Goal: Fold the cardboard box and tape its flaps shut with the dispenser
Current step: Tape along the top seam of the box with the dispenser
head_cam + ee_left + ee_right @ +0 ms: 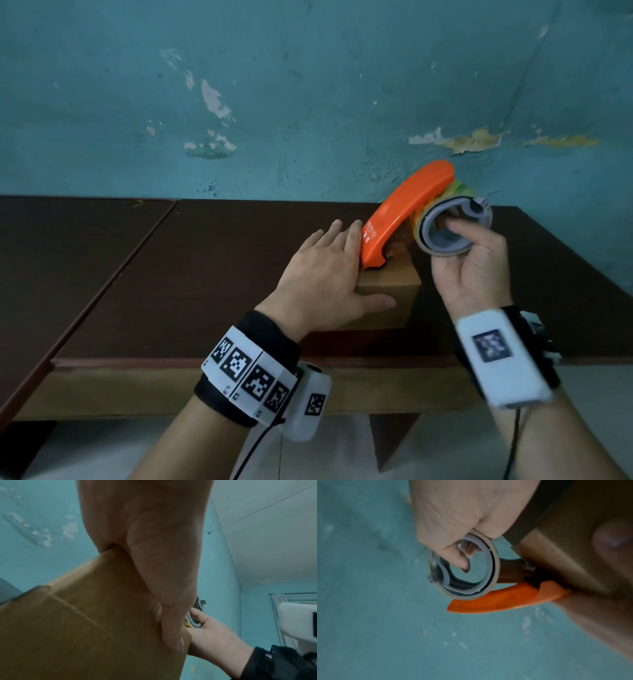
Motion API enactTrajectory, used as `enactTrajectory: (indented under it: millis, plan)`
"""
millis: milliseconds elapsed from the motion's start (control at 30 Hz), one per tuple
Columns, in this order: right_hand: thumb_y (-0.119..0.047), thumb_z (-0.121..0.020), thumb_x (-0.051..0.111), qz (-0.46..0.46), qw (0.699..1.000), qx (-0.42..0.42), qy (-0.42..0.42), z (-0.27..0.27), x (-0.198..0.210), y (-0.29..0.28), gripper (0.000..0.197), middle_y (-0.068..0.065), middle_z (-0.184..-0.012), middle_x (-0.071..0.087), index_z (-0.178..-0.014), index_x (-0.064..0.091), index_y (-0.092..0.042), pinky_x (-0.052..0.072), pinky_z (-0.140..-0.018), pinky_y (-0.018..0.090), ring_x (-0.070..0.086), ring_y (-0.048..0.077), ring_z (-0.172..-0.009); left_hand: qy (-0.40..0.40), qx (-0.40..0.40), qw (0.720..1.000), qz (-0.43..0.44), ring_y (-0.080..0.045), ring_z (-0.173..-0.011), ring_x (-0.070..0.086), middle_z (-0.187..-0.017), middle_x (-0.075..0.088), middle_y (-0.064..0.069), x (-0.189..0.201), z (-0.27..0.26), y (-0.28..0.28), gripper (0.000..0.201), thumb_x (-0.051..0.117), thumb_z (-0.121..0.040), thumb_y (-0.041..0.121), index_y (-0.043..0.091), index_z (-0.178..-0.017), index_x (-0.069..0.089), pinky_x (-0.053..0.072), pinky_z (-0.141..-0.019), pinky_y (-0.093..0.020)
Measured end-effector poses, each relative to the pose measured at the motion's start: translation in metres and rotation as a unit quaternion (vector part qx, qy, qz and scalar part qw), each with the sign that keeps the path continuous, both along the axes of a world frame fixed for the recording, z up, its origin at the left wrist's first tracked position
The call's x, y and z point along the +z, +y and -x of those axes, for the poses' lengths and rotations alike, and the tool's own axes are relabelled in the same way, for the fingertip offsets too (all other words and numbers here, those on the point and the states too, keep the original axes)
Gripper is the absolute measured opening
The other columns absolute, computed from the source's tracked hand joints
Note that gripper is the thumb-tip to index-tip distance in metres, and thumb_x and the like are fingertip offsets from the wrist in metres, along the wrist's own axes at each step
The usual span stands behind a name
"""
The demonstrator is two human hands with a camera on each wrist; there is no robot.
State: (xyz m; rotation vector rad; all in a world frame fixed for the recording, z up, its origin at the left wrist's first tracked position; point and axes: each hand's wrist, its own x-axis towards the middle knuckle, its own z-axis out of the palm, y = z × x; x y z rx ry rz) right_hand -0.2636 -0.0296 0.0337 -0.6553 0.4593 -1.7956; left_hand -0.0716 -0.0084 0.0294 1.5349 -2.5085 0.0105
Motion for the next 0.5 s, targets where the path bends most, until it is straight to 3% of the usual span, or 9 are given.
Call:
enactTrajectory:
  millis: [100, 200, 300, 367, 433, 500]
  plan:
    - [0.014, -0.092, 0.04, 0.009, 0.999, 0.013, -0.036, -0.008, -0.001, 0.0, 0.053, 0.008, -0.093, 0.076, -0.076, 0.082, -0.014, 0.054, -0.1, 0.037, 0.074, 0.02, -0.092, -0.003, 0.003, 1.0, 0.001, -0.024, -0.163, 0.01, -0.174, 0.021, -0.009, 0.0, 0.0, 0.0, 0.122, 0.05, -0.086, 0.085, 0.006, -0.167, 0.002, 0.009, -0.132, -0.041]
    - [0.012, -0.088, 0.048, -0.009, 1.0, 0.011, 0.016, -0.016, -0.008, -0.001, 0.037, 0.011, -0.101, 0.07, -0.093, 0.076, -0.011, 0.044, -0.112, 0.047, 0.067, 0.024, -0.101, -0.002, 0.006, 1.0, 0.004, -0.023, -0.163, 0.012, -0.174, 0.022, -0.01, -0.001, 0.001, -0.001, 0.123, 0.05, -0.085, 0.085, 0.006, -0.167, 0.004, 0.009, -0.132, -0.041]
    - [-0.003, -0.085, 0.063, -0.019, 0.974, -0.082, 0.211, -0.019, -0.004, 0.002, 0.022, 0.01, -0.104, 0.073, -0.1, 0.073, -0.016, 0.055, -0.097, 0.046, 0.071, 0.027, -0.103, 0.004, 0.009, 1.0, 0.005, -0.022, -0.162, 0.013, -0.173, 0.023, -0.01, -0.001, 0.001, 0.0, 0.123, 0.052, -0.084, 0.085, 0.005, -0.166, 0.006, 0.009, -0.132, -0.039]
    - [-0.011, -0.084, 0.068, -0.031, 0.942, -0.163, 0.292, -0.021, -0.002, 0.008, 0.02, 0.001, -0.1, 0.076, -0.097, 0.073, -0.025, 0.058, -0.09, 0.037, 0.073, 0.02, -0.1, 0.009, 0.01, 1.0, 0.007, -0.022, -0.162, 0.016, -0.172, 0.026, -0.009, -0.002, 0.001, 0.0, 0.123, 0.053, -0.084, 0.085, 0.005, -0.166, 0.008, 0.009, -0.132, -0.039]
    - [-0.009, -0.086, 0.066, -0.041, 0.939, -0.189, 0.285, -0.023, -0.006, 0.011, 0.021, -0.005, -0.096, 0.075, -0.096, 0.071, -0.027, 0.057, -0.086, 0.03, 0.073, 0.013, -0.094, 0.011, 0.008, 1.0, 0.011, -0.022, -0.161, 0.018, -0.171, 0.029, -0.009, -0.003, 0.001, 0.0, 0.121, 0.053, -0.084, 0.085, 0.006, -0.166, 0.01, 0.01, -0.132, -0.039]
    - [-0.011, -0.084, 0.064, -0.071, 0.942, -0.194, 0.266, -0.024, -0.011, 0.011, 0.018, -0.002, -0.092, 0.074, -0.094, 0.072, -0.024, 0.055, -0.082, 0.034, 0.072, 0.015, -0.088, 0.012, 0.007, 1.0, 0.016, -0.023, -0.161, 0.02, -0.17, 0.031, -0.009, -0.003, 0.001, 0.0, 0.12, 0.054, -0.084, 0.085, 0.007, -0.165, 0.012, 0.01, -0.132, -0.04]
